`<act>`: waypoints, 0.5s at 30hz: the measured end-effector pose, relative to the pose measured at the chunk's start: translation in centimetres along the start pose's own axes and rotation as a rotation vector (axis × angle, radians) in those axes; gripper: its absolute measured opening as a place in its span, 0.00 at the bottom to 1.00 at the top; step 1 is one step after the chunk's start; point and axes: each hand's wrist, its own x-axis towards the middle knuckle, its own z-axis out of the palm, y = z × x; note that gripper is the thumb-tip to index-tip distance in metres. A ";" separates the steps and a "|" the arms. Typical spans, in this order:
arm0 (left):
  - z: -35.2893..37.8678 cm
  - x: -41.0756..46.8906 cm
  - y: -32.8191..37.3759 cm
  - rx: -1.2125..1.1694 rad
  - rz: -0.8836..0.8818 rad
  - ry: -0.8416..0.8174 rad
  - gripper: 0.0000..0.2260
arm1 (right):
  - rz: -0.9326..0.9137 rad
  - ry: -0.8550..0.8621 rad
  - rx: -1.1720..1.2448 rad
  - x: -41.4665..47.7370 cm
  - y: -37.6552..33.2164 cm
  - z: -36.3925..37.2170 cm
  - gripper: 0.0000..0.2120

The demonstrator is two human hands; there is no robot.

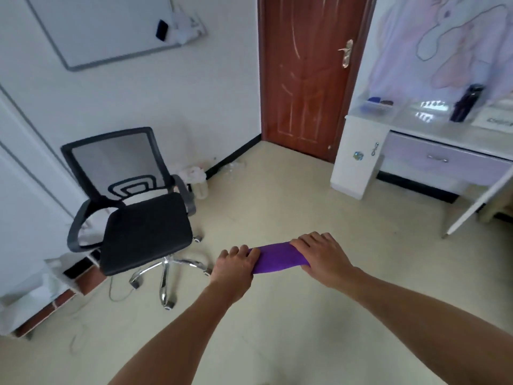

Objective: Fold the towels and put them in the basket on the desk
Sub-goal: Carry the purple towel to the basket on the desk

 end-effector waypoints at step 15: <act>-4.2 36.2 7.0 0.053 0.430 0.065 0.20 | 0.398 0.089 -0.050 9.1 26.8 3.1 0.21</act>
